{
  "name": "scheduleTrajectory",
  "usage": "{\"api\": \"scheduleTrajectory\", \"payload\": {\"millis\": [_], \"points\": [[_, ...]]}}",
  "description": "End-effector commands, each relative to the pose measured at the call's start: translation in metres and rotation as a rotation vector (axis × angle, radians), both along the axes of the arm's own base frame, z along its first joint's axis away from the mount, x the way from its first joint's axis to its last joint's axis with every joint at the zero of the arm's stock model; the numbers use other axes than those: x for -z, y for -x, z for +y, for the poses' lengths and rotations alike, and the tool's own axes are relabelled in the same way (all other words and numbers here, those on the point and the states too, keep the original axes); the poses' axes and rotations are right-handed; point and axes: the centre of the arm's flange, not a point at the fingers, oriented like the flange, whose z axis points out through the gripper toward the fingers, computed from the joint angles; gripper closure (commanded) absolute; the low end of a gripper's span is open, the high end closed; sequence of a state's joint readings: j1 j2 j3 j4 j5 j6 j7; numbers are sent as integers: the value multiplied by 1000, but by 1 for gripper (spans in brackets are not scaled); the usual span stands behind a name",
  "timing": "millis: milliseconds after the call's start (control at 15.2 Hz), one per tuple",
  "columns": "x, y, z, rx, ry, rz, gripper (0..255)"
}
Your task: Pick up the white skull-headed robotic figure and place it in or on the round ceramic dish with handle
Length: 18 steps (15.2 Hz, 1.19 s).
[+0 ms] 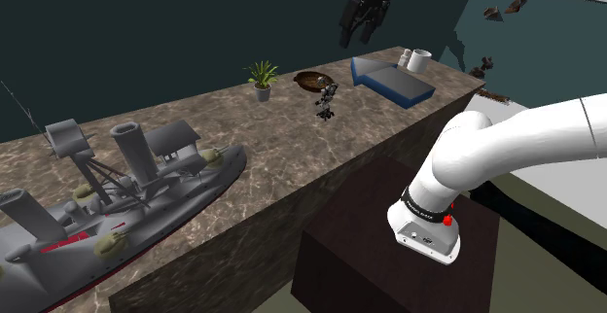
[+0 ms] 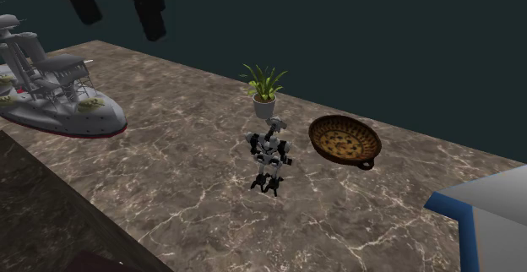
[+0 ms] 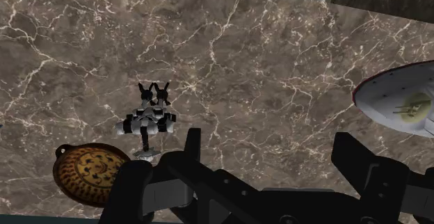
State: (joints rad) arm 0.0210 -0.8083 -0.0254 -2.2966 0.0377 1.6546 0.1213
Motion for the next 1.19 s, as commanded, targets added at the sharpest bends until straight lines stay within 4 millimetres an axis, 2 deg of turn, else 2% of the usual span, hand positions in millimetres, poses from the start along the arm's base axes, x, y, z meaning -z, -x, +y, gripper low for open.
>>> {"api": "scheduleTrajectory", "payload": {"millis": [0,594,1122], "points": [[0,0,0,0,0,0,0],[71,-85,-52,95,17,72,0],[138,-153,-106,180,32,135,0]]}}
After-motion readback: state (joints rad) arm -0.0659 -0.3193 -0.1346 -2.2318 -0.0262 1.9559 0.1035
